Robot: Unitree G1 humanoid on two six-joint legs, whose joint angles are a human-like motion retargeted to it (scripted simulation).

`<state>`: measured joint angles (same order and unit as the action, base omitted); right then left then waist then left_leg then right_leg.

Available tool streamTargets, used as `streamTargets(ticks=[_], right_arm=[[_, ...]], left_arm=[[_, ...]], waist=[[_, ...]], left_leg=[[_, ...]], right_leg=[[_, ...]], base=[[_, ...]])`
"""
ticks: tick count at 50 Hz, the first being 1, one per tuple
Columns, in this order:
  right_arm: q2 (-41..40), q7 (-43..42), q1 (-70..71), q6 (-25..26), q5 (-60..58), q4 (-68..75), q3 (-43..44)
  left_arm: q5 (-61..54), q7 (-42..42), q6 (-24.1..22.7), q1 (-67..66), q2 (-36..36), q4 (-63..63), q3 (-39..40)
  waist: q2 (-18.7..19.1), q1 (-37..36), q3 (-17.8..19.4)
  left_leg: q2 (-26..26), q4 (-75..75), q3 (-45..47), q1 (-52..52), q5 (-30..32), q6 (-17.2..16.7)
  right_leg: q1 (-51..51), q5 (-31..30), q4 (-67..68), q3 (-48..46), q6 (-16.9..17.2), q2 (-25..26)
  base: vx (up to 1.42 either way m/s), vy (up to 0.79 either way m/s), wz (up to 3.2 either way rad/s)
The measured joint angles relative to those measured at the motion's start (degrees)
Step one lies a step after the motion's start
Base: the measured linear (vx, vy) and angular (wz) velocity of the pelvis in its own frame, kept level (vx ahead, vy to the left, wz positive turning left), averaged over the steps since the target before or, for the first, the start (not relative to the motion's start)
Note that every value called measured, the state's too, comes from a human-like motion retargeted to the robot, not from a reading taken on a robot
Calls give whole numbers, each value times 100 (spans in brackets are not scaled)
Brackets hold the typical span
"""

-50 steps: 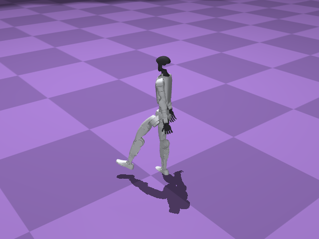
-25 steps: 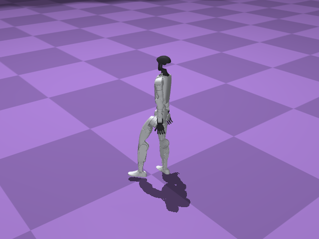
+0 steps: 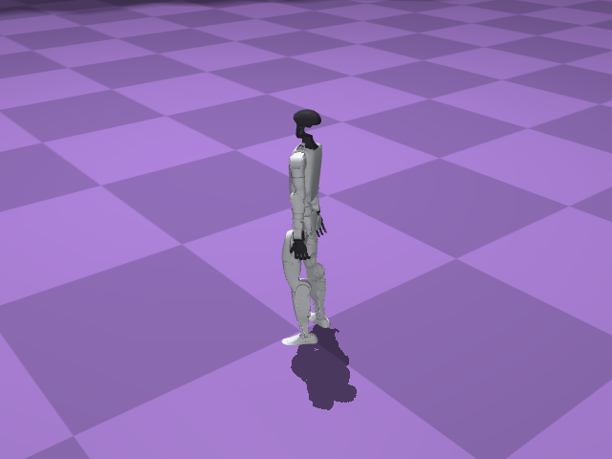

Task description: Upper body actions

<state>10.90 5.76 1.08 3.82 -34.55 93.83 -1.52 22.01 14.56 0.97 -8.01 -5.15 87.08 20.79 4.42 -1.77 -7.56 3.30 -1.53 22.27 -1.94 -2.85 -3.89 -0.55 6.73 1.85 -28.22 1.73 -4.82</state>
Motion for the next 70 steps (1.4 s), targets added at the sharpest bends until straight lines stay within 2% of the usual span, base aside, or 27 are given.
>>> streamTargets(ticks=[5, 15, 25, 30, 33, 35, 42, 45, 50, 55, 60, 65, 70], right_arm=[[-275, 275, -46, -116, -148, -207, -360], [-480, 514, 42, -465, -1284, -688, -1084], [-333, 426, 238, -579, -986, -607, -589], [-271, 146, 330, -529, -642, -318, -345], [-257, 127, 222, -566, -470, -274, -205], [-249, 103, 112, -610, -387, -264, -122], [-260, -26, -278, -676, -139, -95, 131], [-264, 65, -334, -676, 10, -93, 198], [-293, 315, -267, -743, 470, -200, 300], [-317, 572, -139, -859, 762, -502, 343], [-322, 691, -154, -965, 1011, -730, 273], [-341, 668, -187, -882, 875, -764, 165], [-325, 240, -153, -723, 226, -728, -97]], left_arm=[[-178, -29, 17, 22, -86, -44, 89], [-373, -23, 71, -36, -198, 169, 403], [-517, -160, 22, -17, -143, 219, 569], [-514, -251, 51, 119, -206, 448, 524], [-422, -302, 117, 240, -301, 570, 371], [-352, -307, 158, 353, -365, 613, 234], [-305, -311, 115, 650, -389, 471, -56], [-416, -276, 38, 709, -323, 383, -61], [-476, -227, 18, 756, -309, 426, -90], [-415, -232, 87, 841, -382, 571, -247], [-272, -263, 120, 839, -402, 522, -261], [-368, -290, 50, 754, -360, 398, -192], [-504, -305, 58, 705, -348, 471, -16]], waist=[[-252, -195, 160], [-617, -345, 154], [-844, -710, 331], [-752, -676, 374], [-572, -466, 458], [-501, -353, 552], [-730, -111, 853], [-862, -223, 1032], [-751, -6, 1249], [-638, 274, 1414], [-530, 620, 1419], [-496, 742, 1365], [-440, 1036, 1344]], left_leg=[[-184, -20, 29, 88, -87, 135], [-456, -41, 3, 83, -223, 366], [-706, -86, 118, 260, -475, 588], [-577, -124, 112, 235, -507, 693], [-354, -175, -43, 260, -484, 763], [-265, -225, -192, 278, -471, 820], [-568, -308, -510, 429, -471, 1034], [-739, -249, -296, 627, -503, 1092], [-619, -194, -232, 812, -485, 1108], [-469, -153, -249, 841, -388, 1081], [-316, -170, -486, 828, -348, 1068], [-225, -261, -706, 812, -391, 1077], [-133, -373, -1023, 773, -439, 1068]], right_leg=[[-84, -73, 5, -96, 135, -236], [-84, -304, 4, -344, 547, -583], [29, -706, 340, -304, 864, -913], [348, -976, 1166, 113, 669, -907], [520, -1151, 1779, 298, 8, -720], [581, -1235, 2036, 286, -276, -643], [1132, -1402, 1255, 671, -106, -467], [1580, -1185, 634, 1084, -224, -310], [2294, -953, 83, 1085, -443, -93], [2767, -1118, 124, 1370, -706, -6], [2848, -1145, 88, 1292, -779, -109], [2606, -1176, 121, 914, -660, -346], [1919, -1274, 108, 389, -290, -604]], base=[[16, 15, -1], [15, 14, 2], [15, 20, -21], [10, 16, -8], [9, 13, 50], [6, 4, 66], [9, 3, 46], [4, 2, -42], [0, 0, 0], [-7, 0, 5], [0, 0, 41], [6, -4, 42], [2, -5, 54]])
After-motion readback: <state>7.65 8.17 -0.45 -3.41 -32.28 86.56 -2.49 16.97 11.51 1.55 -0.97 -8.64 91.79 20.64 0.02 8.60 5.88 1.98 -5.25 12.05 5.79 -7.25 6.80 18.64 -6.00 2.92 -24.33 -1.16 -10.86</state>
